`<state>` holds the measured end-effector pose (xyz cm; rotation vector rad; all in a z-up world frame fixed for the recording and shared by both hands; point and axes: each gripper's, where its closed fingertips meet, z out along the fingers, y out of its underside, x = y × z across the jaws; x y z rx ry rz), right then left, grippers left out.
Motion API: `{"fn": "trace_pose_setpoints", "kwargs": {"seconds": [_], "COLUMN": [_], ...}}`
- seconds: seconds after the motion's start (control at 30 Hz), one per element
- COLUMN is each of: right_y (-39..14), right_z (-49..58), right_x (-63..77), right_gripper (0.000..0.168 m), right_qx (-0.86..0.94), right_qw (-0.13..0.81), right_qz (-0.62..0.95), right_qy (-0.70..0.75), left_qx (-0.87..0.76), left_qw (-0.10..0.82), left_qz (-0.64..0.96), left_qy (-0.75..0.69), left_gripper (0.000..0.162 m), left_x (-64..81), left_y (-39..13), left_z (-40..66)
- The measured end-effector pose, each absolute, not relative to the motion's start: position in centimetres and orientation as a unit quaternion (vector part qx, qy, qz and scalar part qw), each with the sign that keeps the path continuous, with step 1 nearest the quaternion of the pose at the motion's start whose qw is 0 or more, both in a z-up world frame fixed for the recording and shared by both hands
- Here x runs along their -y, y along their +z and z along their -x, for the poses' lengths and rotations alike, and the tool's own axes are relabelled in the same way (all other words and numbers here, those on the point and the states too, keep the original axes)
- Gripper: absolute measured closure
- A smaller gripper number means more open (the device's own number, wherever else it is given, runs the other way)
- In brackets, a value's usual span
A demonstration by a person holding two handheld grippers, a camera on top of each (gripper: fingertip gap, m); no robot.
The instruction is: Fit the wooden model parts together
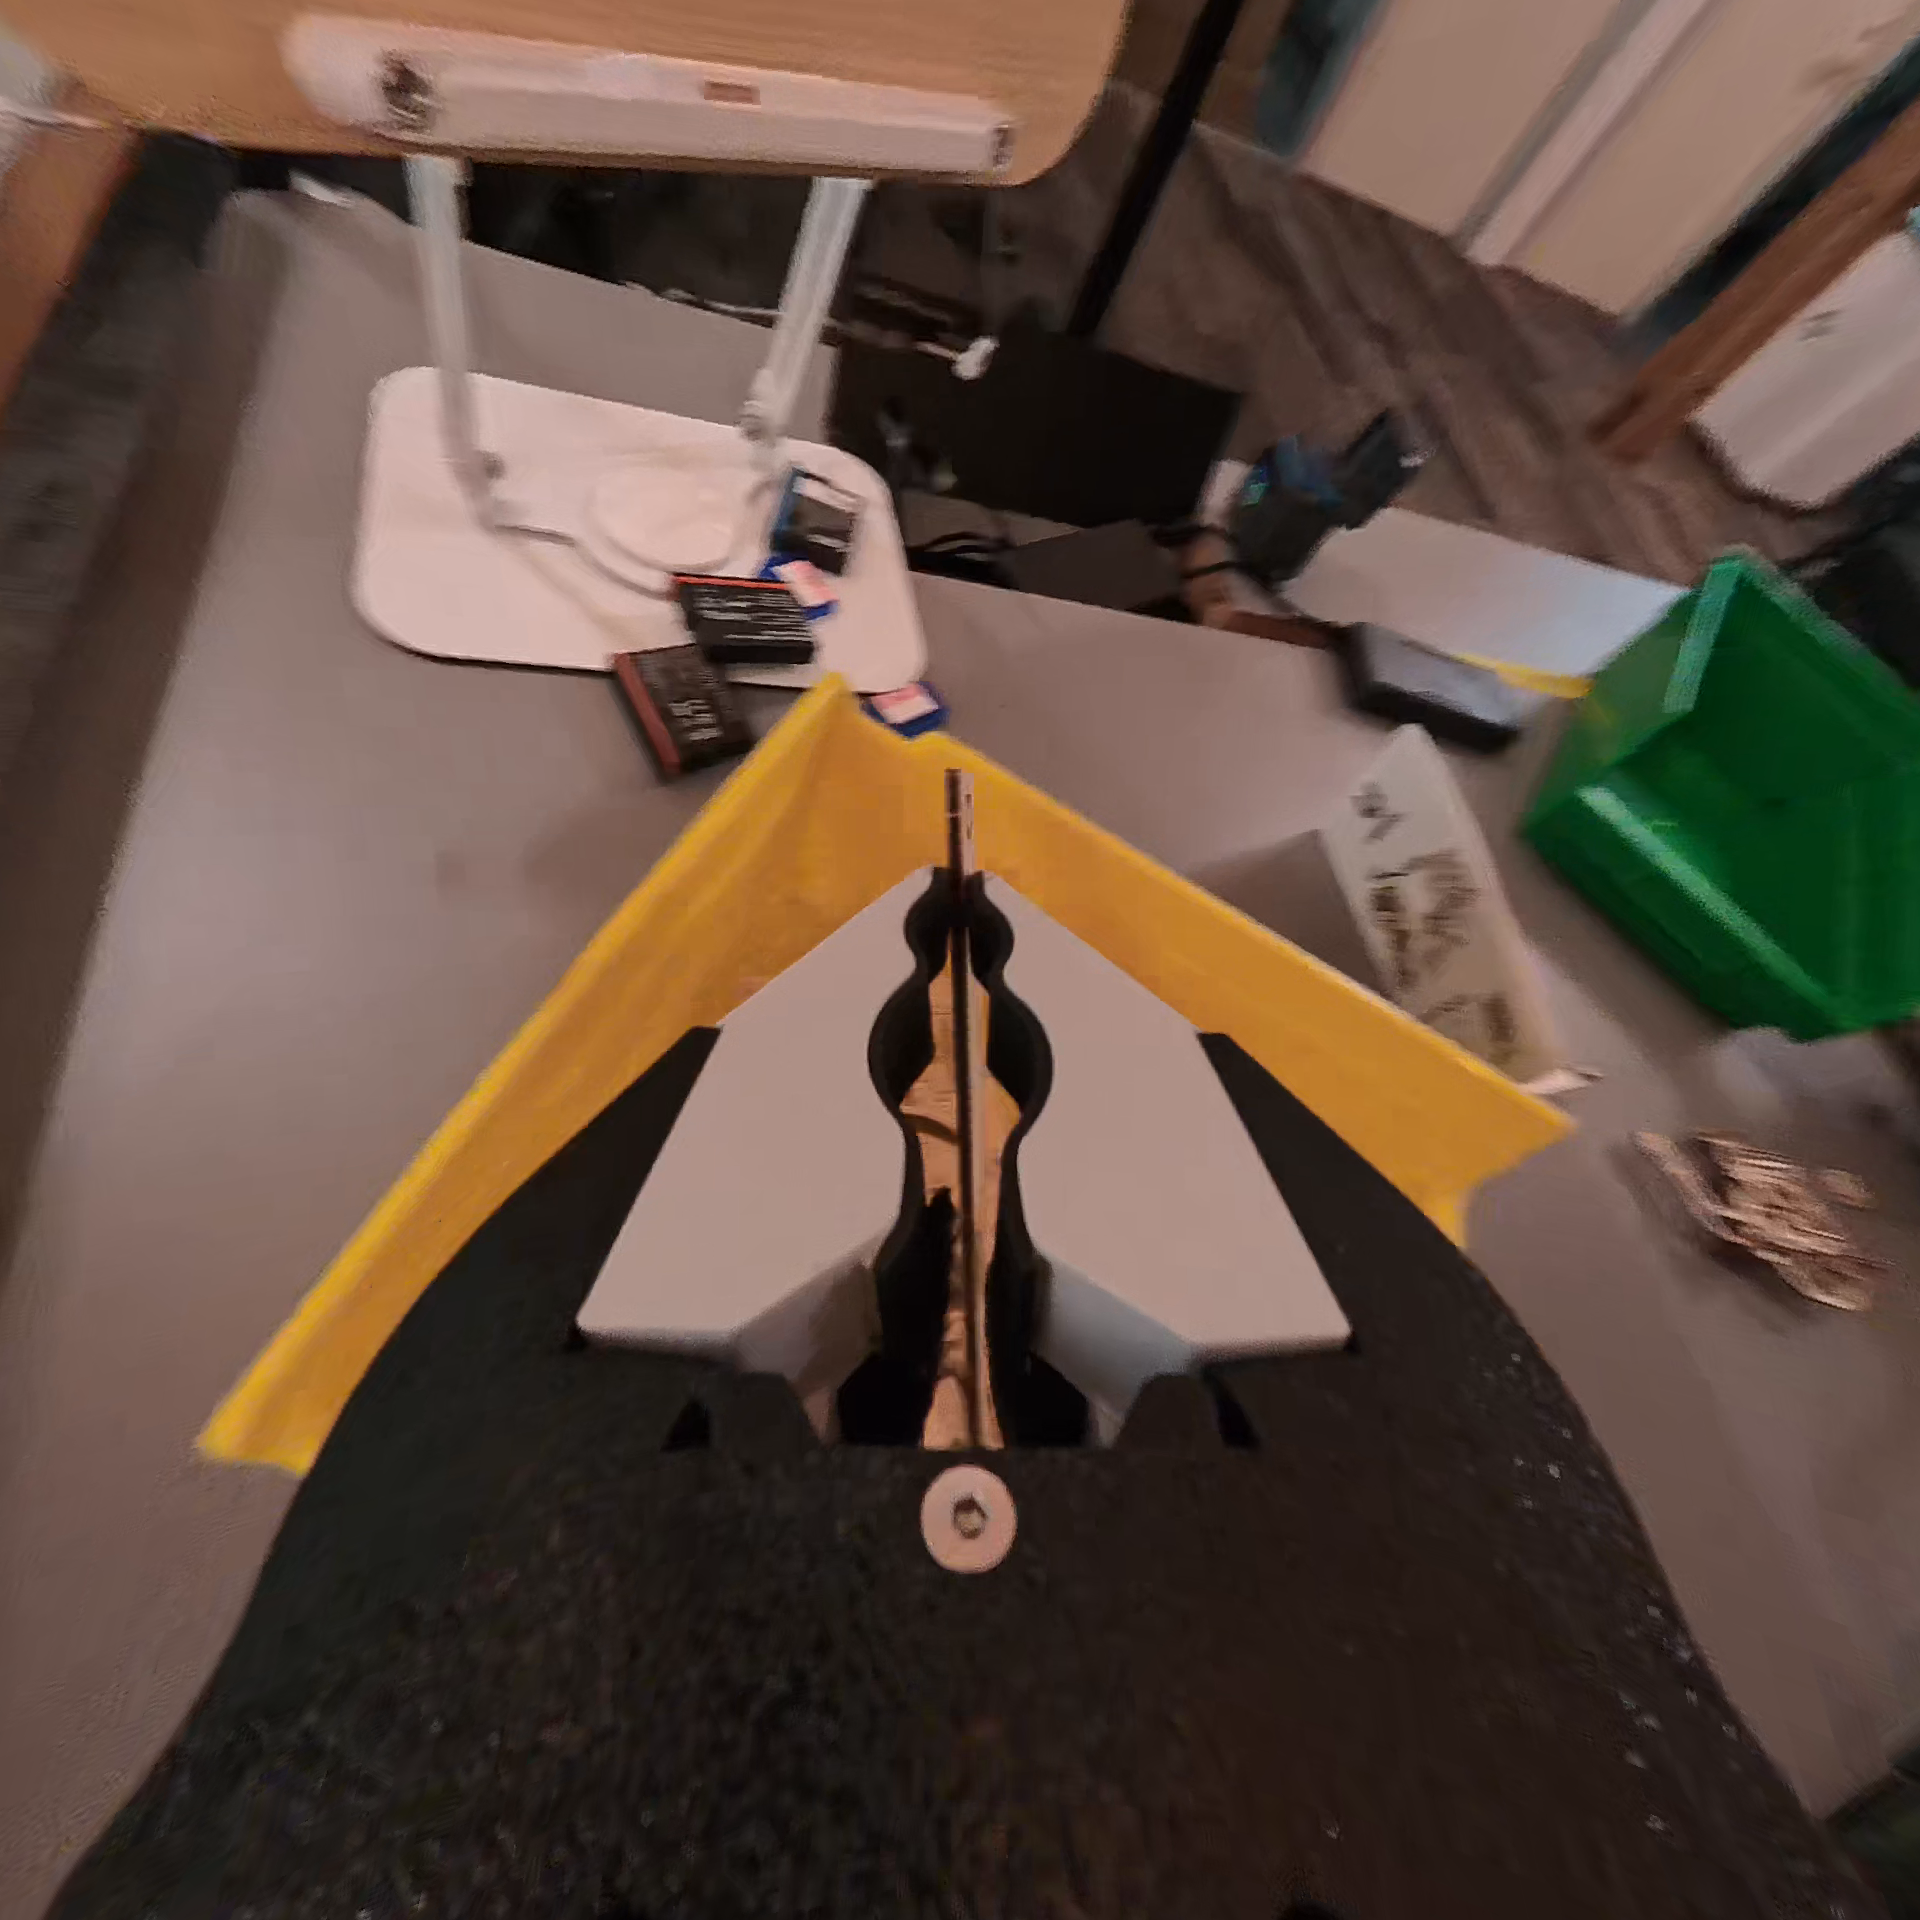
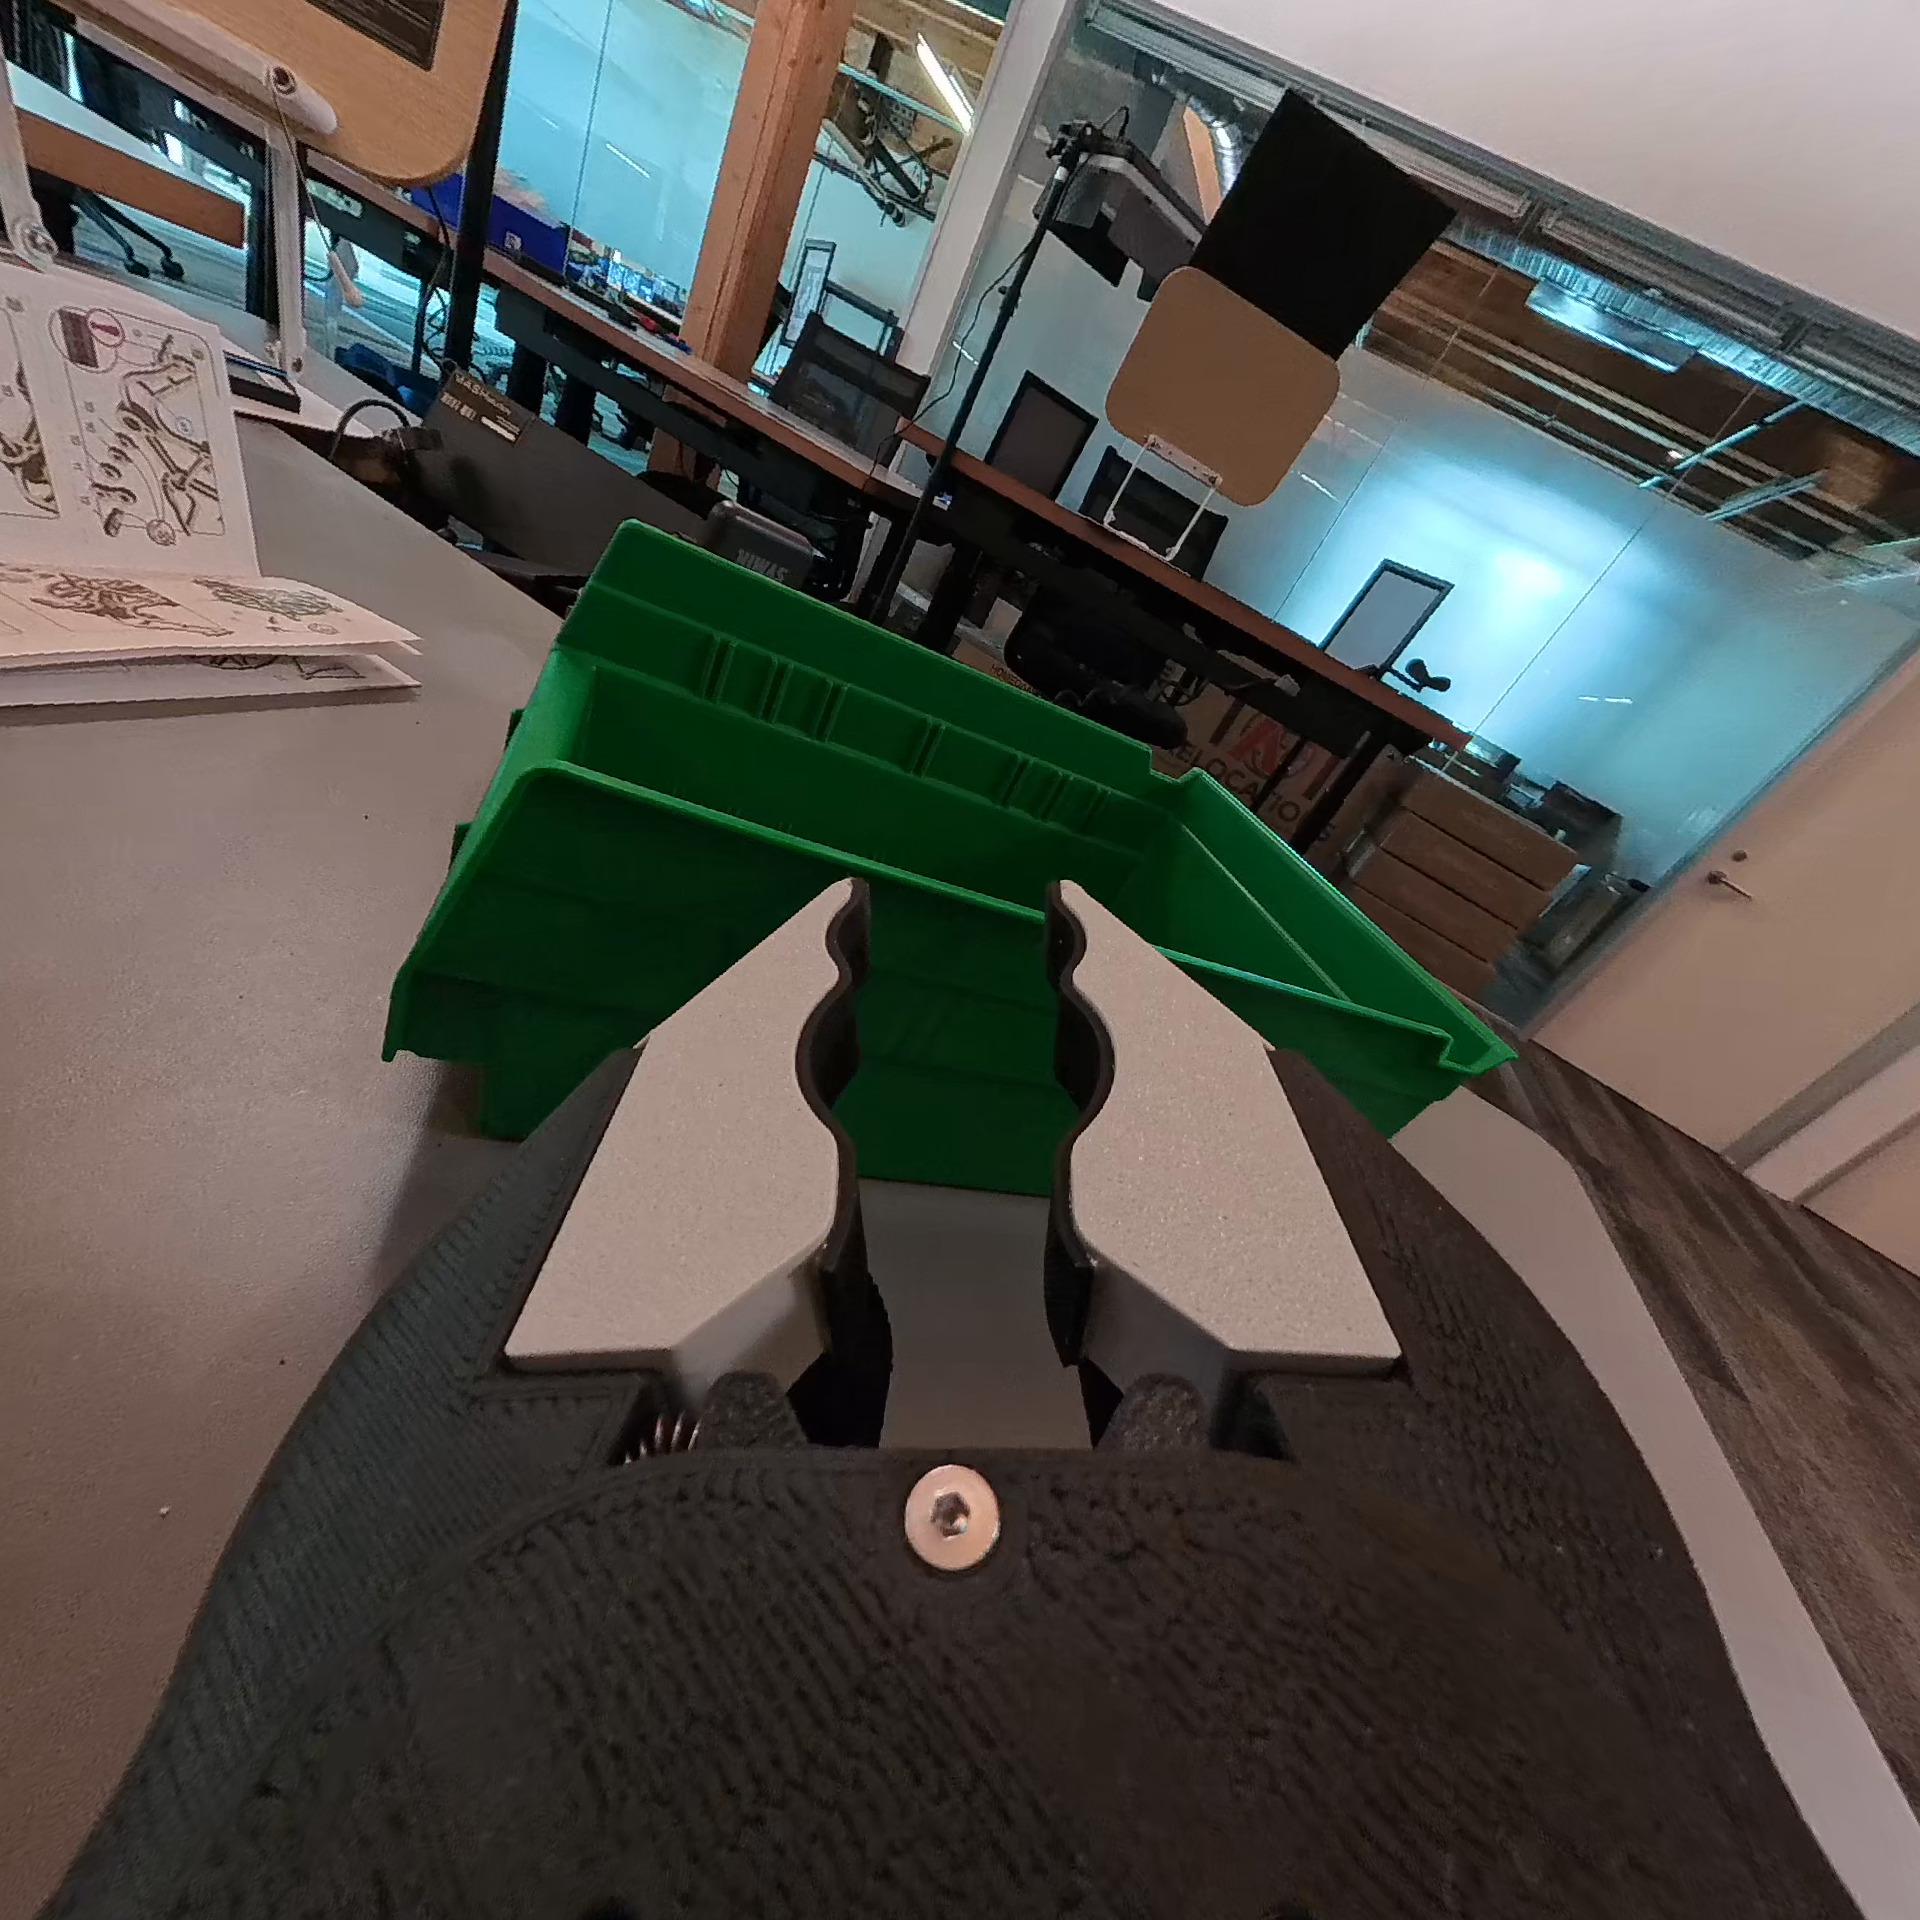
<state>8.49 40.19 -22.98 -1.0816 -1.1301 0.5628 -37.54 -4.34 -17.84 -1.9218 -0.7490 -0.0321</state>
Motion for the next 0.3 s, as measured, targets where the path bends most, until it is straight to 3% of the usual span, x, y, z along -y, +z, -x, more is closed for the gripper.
{"fn": "trace_pose_setpoints", "kwargs": {"seconds": [0.03,0.1,0.27,0.3], "right_y": [-23.0,-23.0,-23.0,-23.0], "right_z": [-8.5,-8.5,-8.5,-8.5], "right_x": [-40.2,-40.2,-40.2,-40.2], "right_gripper": [0.137,0.136,0.137,0.137], "right_qx": [0.502,0.503,0.503,0.502], "right_qw": [0.674,0.673,0.673,0.674], "right_qz": [0.480,0.481,0.480,0.481], "right_qy": [0.250,0.251,0.251,0.251], "left_qx": [0.314,0.341,0.347,0.305], "left_qw": [0.512,0.488,0.348,0.332], "left_qz": [0.799,0.803,0.854,0.865], "left_qy": [-0.036,-0.041,0.168,0.220], "left_gripper": [0.162,0.162,0.102,0.096], "left_x": [4.1,4.6,8.6,8.4], "left_y": [-17.7,-18.3,-21.0,-20.5], "left_z": [37.1,37.9,41.5,41.0]}}
